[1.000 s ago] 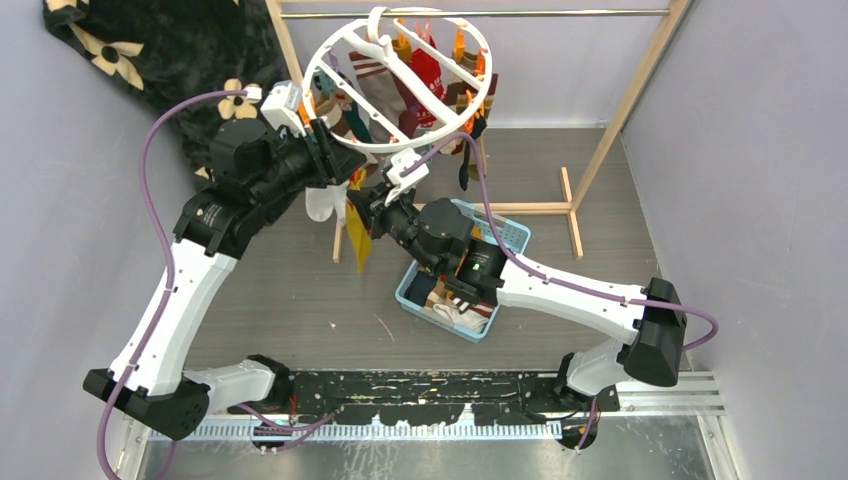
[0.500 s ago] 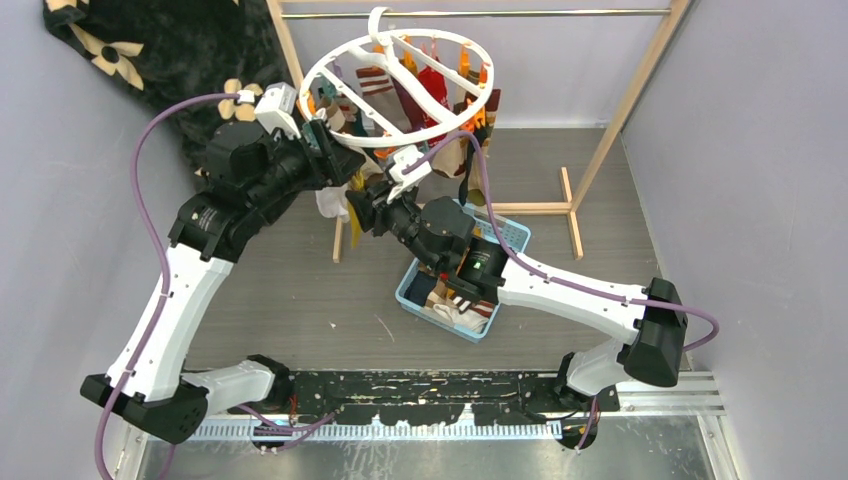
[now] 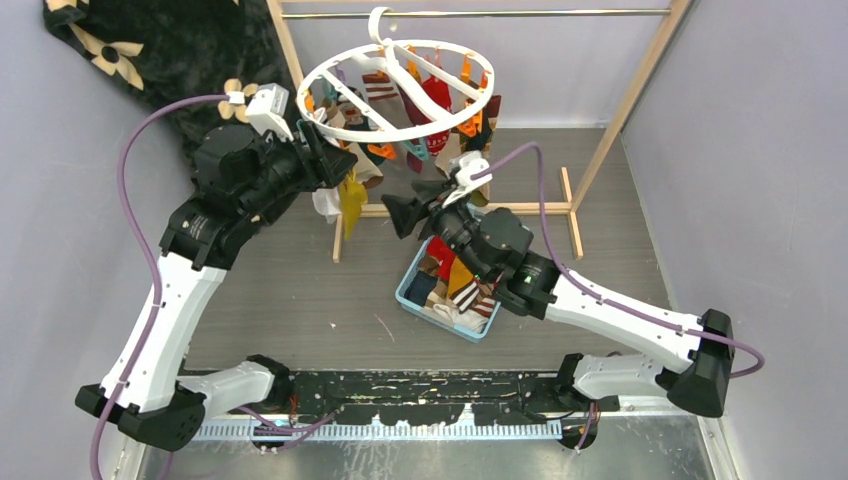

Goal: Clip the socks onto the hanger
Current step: Open the clamp at the hanger.

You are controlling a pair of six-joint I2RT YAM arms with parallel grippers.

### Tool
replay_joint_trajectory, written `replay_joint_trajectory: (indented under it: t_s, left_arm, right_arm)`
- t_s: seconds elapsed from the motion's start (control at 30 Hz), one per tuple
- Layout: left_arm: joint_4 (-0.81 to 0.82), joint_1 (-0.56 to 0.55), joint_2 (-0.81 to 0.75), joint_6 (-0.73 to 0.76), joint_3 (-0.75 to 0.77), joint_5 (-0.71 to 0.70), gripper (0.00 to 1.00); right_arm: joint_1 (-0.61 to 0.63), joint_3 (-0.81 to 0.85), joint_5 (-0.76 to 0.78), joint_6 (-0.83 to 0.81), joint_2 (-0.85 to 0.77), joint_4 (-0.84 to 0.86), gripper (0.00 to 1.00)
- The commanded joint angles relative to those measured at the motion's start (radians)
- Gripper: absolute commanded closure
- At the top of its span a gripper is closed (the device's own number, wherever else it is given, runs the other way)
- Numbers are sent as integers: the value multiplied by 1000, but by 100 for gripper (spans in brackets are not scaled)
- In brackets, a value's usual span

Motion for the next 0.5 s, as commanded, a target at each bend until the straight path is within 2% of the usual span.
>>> replay_joint_trajectory:
  t_s: [0.0, 0.2, 0.47]
  left_arm:
    - [24, 6, -38, 24, 14, -14, 38]
    - [5, 6, -73, 30, 8, -5, 41]
    - [-21, 6, -115, 31, -15, 19, 41]
  right_arm:
    - [-70, -4, -69, 87, -33, 49, 33]
    - [-135, 20, -180, 119, 18, 128, 32]
    - [-202, 3, -411, 226, 88, 360, 26]
